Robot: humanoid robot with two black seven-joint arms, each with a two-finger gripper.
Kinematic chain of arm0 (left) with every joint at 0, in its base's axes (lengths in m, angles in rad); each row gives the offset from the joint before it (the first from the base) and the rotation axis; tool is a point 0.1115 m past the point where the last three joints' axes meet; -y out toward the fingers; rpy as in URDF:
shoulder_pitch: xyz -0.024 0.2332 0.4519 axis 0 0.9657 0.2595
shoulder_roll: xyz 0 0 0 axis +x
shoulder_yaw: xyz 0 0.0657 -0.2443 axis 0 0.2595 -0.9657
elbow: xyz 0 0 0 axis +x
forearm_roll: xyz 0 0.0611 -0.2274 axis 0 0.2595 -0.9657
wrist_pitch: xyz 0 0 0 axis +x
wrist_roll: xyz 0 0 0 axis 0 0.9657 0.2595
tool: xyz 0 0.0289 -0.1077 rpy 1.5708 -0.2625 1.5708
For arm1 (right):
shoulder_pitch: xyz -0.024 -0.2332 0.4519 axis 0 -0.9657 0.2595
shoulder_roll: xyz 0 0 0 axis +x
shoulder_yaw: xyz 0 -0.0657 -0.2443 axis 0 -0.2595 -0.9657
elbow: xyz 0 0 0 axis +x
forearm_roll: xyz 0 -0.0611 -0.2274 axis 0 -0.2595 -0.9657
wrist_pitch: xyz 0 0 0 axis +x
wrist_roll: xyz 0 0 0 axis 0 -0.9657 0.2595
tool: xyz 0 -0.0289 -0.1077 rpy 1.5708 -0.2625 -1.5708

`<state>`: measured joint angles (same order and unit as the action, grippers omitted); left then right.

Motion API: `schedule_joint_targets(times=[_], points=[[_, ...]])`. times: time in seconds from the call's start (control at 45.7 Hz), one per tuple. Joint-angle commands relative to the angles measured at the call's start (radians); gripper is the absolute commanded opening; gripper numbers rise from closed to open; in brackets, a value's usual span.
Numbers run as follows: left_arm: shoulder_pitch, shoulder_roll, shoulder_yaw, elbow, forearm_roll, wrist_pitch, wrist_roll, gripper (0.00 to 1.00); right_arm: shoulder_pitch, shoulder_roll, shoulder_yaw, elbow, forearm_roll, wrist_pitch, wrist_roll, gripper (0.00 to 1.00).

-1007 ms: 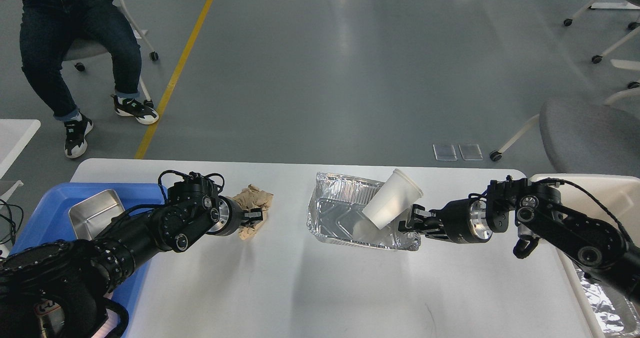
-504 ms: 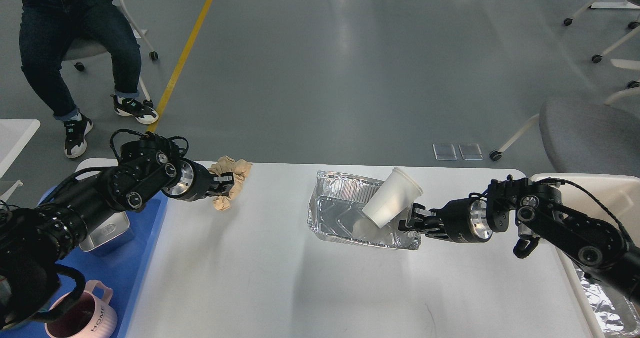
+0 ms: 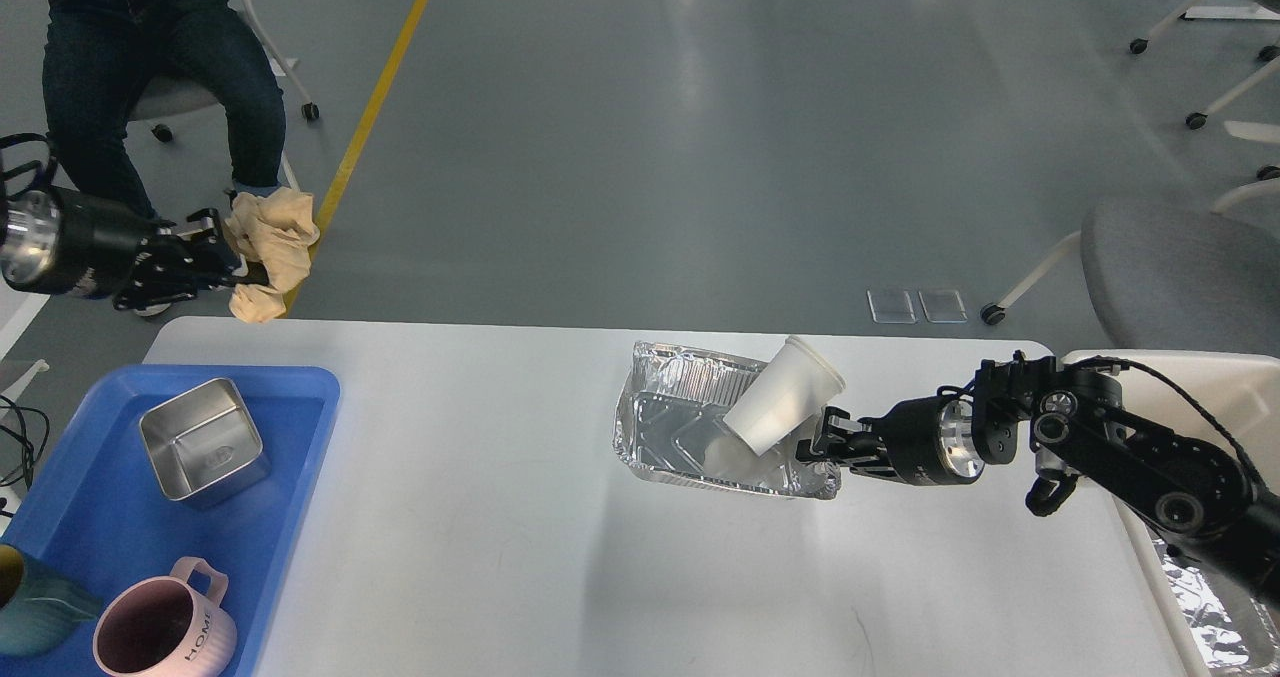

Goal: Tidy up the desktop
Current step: 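Lift the cloth up and carry it over the foil tray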

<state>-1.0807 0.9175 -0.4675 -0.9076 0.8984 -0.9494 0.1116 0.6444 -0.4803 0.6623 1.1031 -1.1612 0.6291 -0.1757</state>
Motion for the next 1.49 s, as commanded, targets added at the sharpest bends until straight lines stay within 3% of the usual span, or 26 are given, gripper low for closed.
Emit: schedule_joint_targets(times=[0.0,0.219,0.569,0.788,1.139,1.467], points=[[0.004,0.107,-0.095,-0.031,-0.004,-0.011,0.0,0.0,0.0,-0.012,0.0,0.001,0.001,0.0,0.001,0.0],[-0.07,0.081,-0.103,-0.033,0.005,-0.011,0.022,0.0,0.006,0.012,-0.001,-0.002,0.0,0.0,-0.001,0.0],[-0.318,-0.423,-0.042,0.018,0.126,-0.011,0.039,0.0,0.021,0.012,-0.001,-0.005,0.001,0.003,-0.001,0.0],[-0.39,-0.652,0.056,0.15,0.128,-0.011,0.04,0.0,0.037,0.014,-0.003,-0.009,0.001,0.003,-0.001,0.0],[-0.38,-0.832,0.133,0.207,0.129,-0.011,0.042,0.01,0.041,0.029,-0.003,-0.029,-0.003,0.001,-0.001,0.0],[-0.34,-0.881,0.22,0.22,0.128,-0.011,0.046,0.02,0.067,0.048,-0.003,-0.058,-0.008,0.001,-0.002,0.0]])
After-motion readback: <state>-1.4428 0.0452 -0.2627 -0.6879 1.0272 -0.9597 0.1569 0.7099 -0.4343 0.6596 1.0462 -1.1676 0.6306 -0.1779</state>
